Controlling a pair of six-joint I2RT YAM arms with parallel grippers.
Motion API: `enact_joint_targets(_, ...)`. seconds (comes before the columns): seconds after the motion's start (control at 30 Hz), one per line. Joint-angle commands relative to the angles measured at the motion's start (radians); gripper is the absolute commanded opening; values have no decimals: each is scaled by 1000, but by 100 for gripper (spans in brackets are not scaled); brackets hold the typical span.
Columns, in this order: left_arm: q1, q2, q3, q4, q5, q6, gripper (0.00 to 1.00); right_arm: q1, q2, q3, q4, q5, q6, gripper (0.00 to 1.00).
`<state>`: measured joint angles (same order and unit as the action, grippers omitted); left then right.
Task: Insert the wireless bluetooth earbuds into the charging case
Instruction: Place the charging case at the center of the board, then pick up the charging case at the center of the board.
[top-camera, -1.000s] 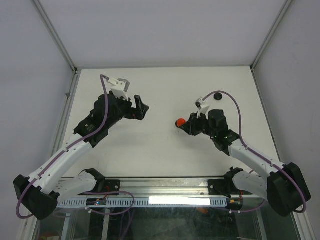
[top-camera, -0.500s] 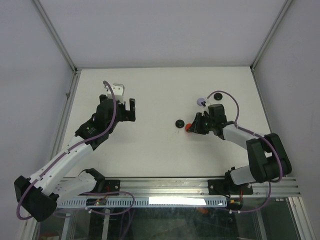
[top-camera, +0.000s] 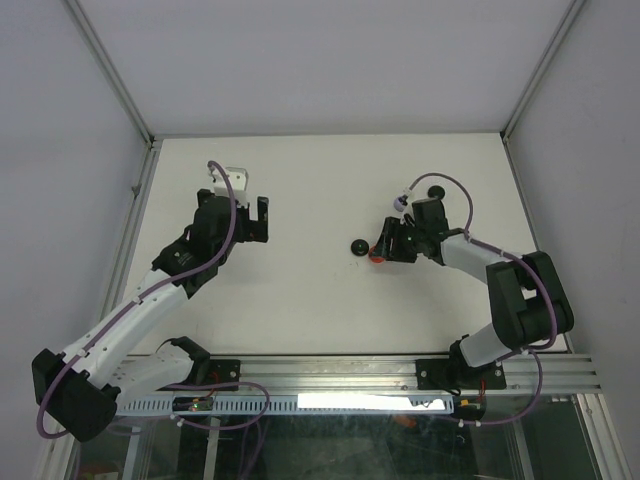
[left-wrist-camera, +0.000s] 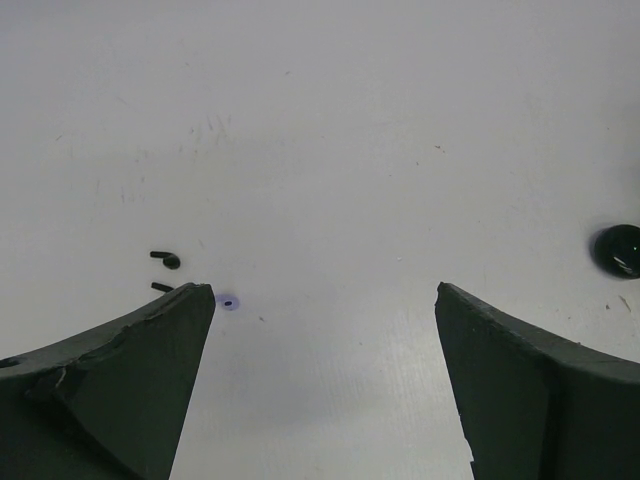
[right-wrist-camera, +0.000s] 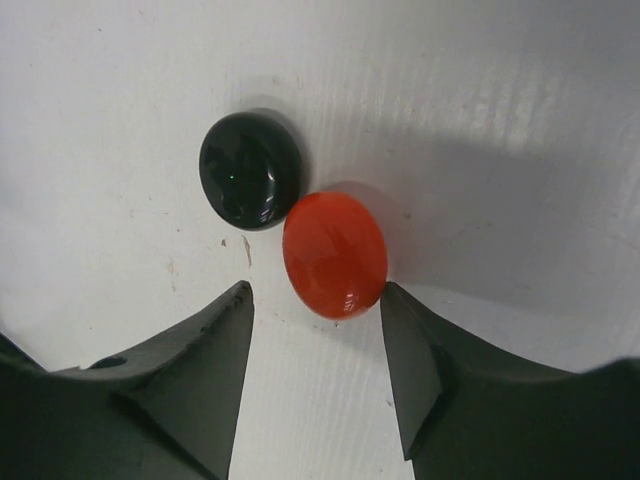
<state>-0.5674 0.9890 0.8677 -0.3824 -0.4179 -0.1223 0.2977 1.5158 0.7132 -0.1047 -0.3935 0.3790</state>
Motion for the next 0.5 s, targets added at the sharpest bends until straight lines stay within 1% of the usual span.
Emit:
enact_joint_targets(0.0,16,-7,3,33,-2,26,97,-6,-55,99,-89,109,-94,58)
enact_joint_targets(0.07,21,-14,1,33,-5,24,97,-7,-52,146,-128,223,-131,60)
enact_joint_targets(0.13,28,-16,-2,33,-5,23,97,-9,-33,198,-149,304,-164,62)
enact_joint_targets(0.3,34,-16,-6,33,-10,27,97,-17,30,273,-94,442,-222,65)
enact_joint_targets(0.37,37,-16,-8,33,-11,29,97,-30,79,317,-88,471,-218,67)
enact_joint_targets(0.47,40,-7,-6,32,-13,30,97,-42,139,368,-68,524,-163,68)
